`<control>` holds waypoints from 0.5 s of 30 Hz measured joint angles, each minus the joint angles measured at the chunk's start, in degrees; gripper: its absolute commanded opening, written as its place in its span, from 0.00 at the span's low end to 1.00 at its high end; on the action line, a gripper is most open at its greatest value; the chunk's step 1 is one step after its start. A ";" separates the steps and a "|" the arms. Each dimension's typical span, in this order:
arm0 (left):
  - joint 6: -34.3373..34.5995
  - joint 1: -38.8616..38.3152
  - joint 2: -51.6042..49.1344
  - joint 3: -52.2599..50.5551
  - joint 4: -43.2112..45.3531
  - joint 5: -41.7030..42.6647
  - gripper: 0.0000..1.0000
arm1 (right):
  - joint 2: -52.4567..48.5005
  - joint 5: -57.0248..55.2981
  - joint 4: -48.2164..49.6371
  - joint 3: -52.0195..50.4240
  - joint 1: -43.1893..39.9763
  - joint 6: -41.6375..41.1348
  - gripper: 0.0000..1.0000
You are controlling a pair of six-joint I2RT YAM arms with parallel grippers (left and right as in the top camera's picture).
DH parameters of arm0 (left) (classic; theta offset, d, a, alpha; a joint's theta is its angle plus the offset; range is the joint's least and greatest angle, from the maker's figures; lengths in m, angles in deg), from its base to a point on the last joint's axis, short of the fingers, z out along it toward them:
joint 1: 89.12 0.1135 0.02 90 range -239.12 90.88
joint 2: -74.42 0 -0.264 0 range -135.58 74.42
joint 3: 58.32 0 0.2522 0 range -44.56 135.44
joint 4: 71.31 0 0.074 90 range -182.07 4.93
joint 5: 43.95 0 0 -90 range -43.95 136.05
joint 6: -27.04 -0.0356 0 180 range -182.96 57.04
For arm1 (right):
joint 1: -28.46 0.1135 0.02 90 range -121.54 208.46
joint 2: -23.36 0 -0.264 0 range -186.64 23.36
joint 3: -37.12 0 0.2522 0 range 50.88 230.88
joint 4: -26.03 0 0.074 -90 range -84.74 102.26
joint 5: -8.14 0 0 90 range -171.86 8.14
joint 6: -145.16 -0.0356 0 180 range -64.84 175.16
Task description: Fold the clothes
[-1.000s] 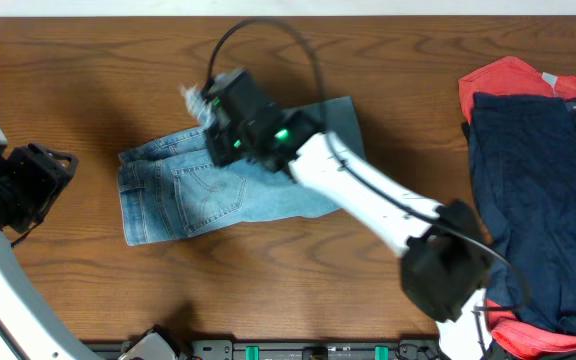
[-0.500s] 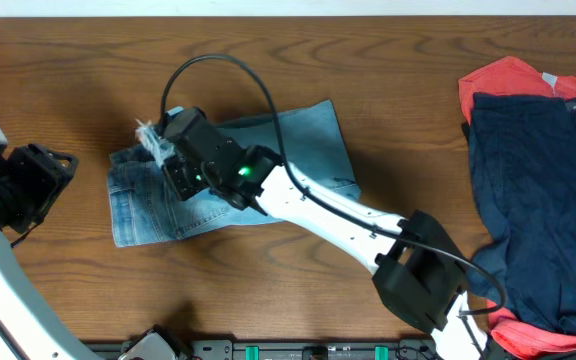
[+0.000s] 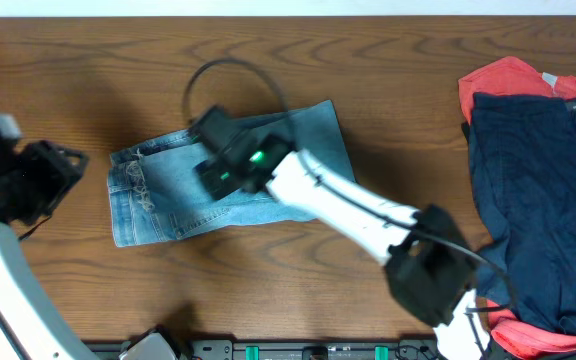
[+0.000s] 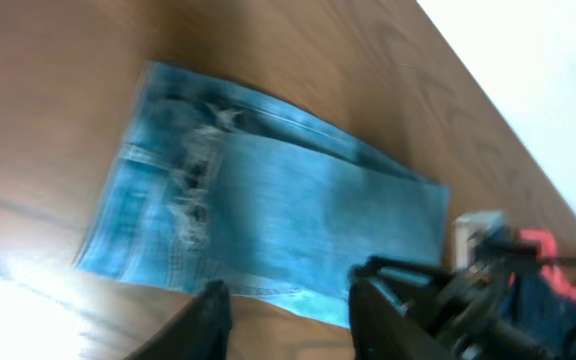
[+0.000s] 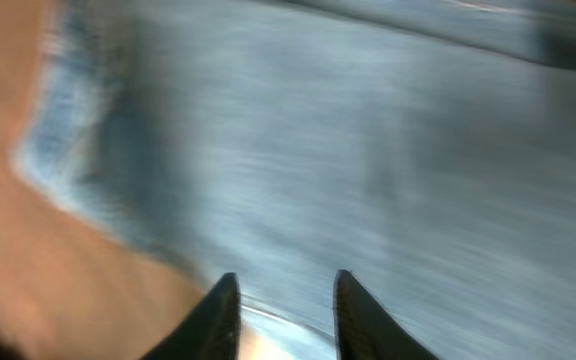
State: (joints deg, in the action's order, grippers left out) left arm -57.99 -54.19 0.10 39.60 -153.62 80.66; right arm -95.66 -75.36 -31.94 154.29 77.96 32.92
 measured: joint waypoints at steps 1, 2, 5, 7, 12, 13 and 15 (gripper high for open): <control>-1.33 -2.34 -0.35 0.02 0.37 -0.04 0.25 | 1.05 -0.76 -2.03 0.00 -1.90 -0.04 0.11; -2.08 -4.20 -0.72 0.02 0.74 -0.26 0.23 | 1.95 -1.25 -3.96 0.04 -3.58 -0.44 0.08; -4.50 -10.88 -3.10 0.11 1.49 -2.95 0.14 | 4.26 -2.23 -10.91 0.15 -9.70 -2.32 0.05; -6.12 -15.21 -6.27 0.15 1.79 -6.10 0.12 | 4.44 -2.12 -14.10 0.13 -12.98 -2.71 0.05; -9.94 -22.64 -15.91 0.09 3.06 -9.38 0.08 | 3.85 1.31 -14.99 -3.80 -17.14 -1.73 0.06; -10.56 -23.76 -18.25 0.07 3.39 -9.62 0.08 | 3.50 2.56 -14.32 -5.44 -17.59 -1.36 0.06; -11.54 -25.68 -22.99 0.04 4.46 -10.05 0.08 | 2.56 4.20 -13.09 -8.76 -17.70 -0.96 0.06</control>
State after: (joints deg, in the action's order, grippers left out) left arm -69.53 -79.87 -22.89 39.65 -149.16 70.60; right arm -93.10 -71.16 -45.03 145.53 60.25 31.96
